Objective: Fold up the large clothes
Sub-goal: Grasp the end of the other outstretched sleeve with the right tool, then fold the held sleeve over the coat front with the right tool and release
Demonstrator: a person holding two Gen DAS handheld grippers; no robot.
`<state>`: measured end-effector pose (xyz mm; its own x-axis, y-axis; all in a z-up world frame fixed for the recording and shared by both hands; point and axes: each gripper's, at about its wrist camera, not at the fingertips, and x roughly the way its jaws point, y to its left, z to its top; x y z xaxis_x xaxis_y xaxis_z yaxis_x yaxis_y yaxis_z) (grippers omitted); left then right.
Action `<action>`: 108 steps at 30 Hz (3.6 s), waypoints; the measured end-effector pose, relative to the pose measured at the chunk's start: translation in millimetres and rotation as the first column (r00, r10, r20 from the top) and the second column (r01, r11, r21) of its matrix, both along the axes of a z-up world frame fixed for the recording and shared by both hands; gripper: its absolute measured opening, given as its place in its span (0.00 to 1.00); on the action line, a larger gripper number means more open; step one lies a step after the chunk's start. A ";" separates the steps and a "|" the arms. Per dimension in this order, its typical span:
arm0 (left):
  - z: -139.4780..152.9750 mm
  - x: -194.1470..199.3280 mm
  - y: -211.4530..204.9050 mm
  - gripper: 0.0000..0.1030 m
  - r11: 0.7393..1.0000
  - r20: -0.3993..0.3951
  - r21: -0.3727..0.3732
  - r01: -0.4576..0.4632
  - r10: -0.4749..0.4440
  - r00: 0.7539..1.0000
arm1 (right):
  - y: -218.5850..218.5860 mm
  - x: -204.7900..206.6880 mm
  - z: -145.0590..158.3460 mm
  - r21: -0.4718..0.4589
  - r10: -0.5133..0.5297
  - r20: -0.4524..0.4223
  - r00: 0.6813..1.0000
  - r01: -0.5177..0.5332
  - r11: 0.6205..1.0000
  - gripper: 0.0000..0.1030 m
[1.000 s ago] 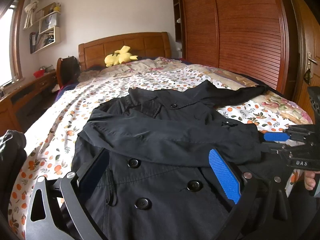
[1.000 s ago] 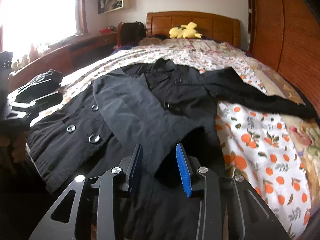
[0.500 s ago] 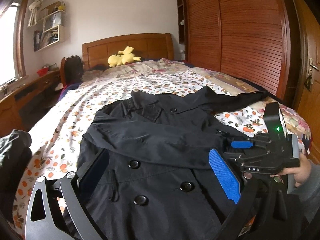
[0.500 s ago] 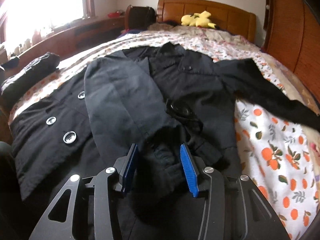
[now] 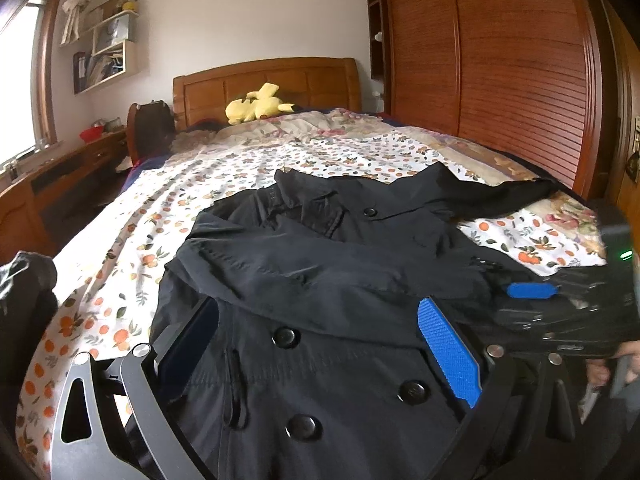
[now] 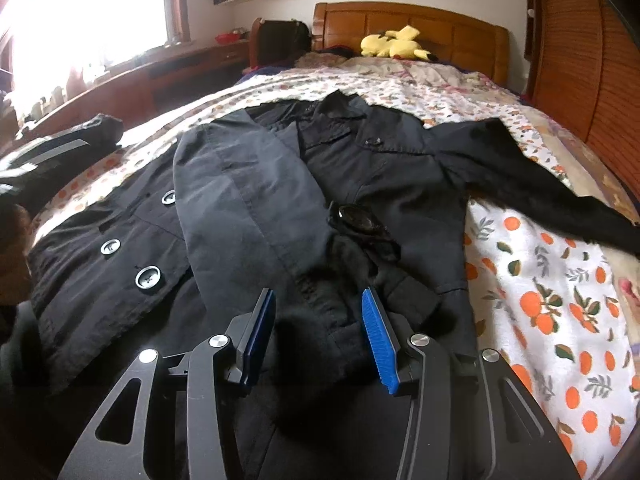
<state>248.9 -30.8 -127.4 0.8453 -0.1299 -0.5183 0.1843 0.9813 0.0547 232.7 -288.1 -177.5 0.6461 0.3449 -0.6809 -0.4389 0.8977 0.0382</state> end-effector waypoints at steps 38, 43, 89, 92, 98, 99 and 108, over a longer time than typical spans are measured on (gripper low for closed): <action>-51.5 20.1 9.0 0.97 0.999 0.034 -0.038 0.004 -0.003 0.999 | -92.9 127.3 33.0 -0.169 -0.319 0.100 0.942 0.332 0.928 0.56; -51.1 19.9 10.1 0.97 0.999 0.031 -0.045 0.008 -0.007 0.999 | -123.9 167.5 7.4 -0.263 -0.379 0.062 0.923 0.381 0.886 0.56; -50.8 19.2 12.4 0.97 0.998 0.030 -0.054 0.019 -0.018 0.999 | 15.8 103.5 61.6 -0.228 -0.032 0.151 0.988 0.067 0.971 0.01; -50.6 18.4 12.8 0.97 0.998 0.032 -0.057 0.022 -0.020 0.999 | 14.9 96.1 57.4 -0.234 -0.037 0.127 0.991 0.066 0.970 0.02; -48.8 16.4 15.2 0.97 0.997 0.034 -0.071 0.029 -0.027 0.999 | 3.0 84.9 74.3 -0.206 -0.077 0.119 0.990 0.100 0.973 0.06; -48.5 16.3 16.2 0.97 0.997 0.036 -0.076 0.033 -0.030 0.999 | -1.1 83.4 79.2 -0.195 -0.092 0.125 0.988 0.116 0.974 0.14; -41.3 4.5 22.5 0.97 0.992 0.041 -0.110 0.068 -0.064 0.997 | -52.9 98.6 78.3 -0.195 -0.287 0.133 0.949 0.309 0.931 0.47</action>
